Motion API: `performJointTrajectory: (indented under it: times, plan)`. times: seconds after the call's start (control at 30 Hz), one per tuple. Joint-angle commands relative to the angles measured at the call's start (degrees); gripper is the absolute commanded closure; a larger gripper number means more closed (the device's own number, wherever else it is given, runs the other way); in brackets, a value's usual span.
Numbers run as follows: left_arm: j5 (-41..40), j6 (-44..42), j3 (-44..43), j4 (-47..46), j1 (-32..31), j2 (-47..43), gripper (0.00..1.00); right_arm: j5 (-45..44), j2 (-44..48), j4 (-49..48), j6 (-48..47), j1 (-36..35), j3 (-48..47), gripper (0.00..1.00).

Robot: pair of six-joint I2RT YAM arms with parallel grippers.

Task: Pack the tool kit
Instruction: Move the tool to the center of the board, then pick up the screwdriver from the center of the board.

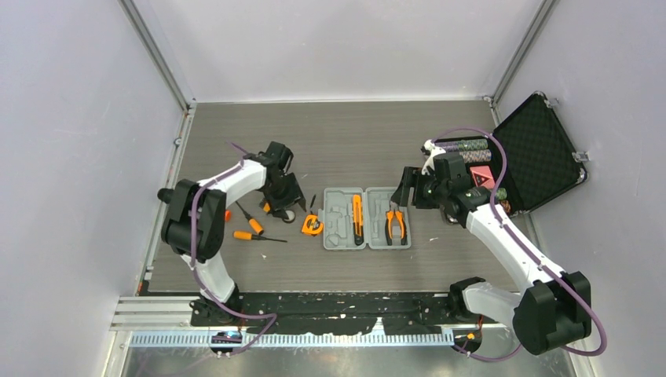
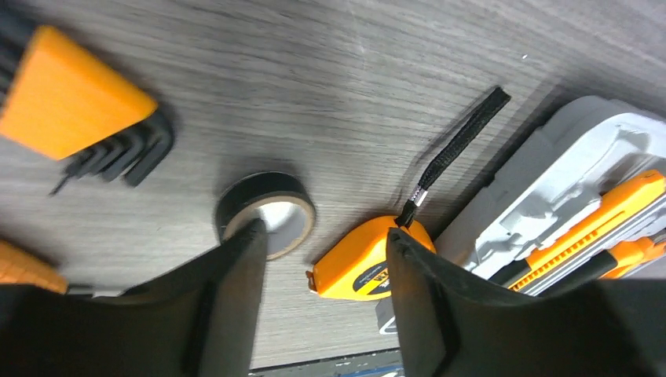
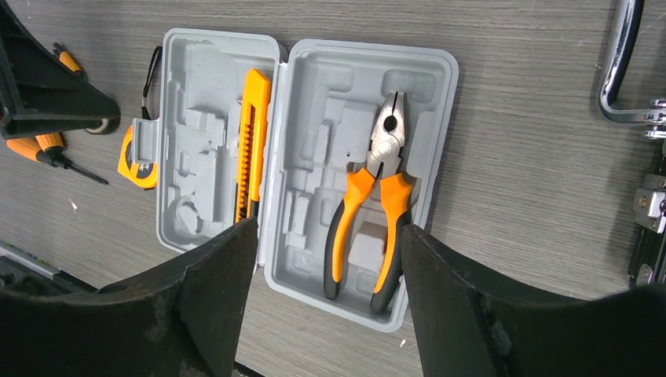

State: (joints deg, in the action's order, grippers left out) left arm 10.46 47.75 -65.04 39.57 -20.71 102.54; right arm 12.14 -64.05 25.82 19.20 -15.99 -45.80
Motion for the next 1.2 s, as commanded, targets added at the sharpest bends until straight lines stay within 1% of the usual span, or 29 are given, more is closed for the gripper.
performJointTrajectory:
  times: [0.0, 0.1, 0.2, 0.43, 0.5, 0.53, 0.67, 0.73, 0.87, 1.03, 1.17]
  plan:
    - [-7.3, -0.8, -2.8, 3.5, 0.6, -6.6, 0.38, 0.6, 2.4, -0.1, -0.5, 0.3, 0.2, 0.28]
    - [-13.0, -1.7, -4.1, 6.3, 0.6, -9.1, 0.33, 0.5, 2.5, -0.1, -0.6, 0.3, 0.2, 0.28]
    - [-15.7, -2.4, -4.0, 7.5, 0.8, -11.0, 0.33, 0.6, 2.5, -0.1, -0.7, 0.3, 0.2, 0.28]
    - [-14.0, -3.1, -2.0, 7.3, 1.3, -10.8, 0.34, 1.1, 1.4, -0.1, -1.1, 0.3, 0.1, 0.28]
    - [-14.7, -2.7, -0.9, 7.0, 2.4, -11.5, 0.33, 1.2, 1.4, -0.1, -1.1, 0.3, 0.1, 0.28]
    - [-14.7, -2.4, 0.1, 6.7, 4.0, -12.0, 0.34, 1.1, 1.4, -0.1, -1.0, 0.3, 0.1, 0.28]
    - [-16.1, -1.4, 3.3, 5.9, 9.7, -14.4, 0.36, 1.0, 1.3, -0.1, -1.2, 0.3, 0.5, 0.28]
    - [-17.2, -1.5, 4.3, 5.7, 11.6, -15.1, 0.37, 1.1, 1.1, -0.3, -1.2, 0.3, 0.6, 0.28]
    - [-16.8, -1.6, 6.3, 4.6, 14.3, -14.1, 0.4, 1.5, 0.6, -0.8, -0.8, 0.3, 0.9, 0.28]
    - [-13.6, -1.7, 7.7, 2.9, 15.0, -10.4, 0.45, 1.3, 0.5, -0.9, -0.9, 0.3, 0.9, 0.28]
    - [-11.2, -1.1, 9.1, 1.1, 15.0, -9.2, 0.52, 1.1, 0.4, -0.9, -0.9, 0.3, 1.1, 0.28]
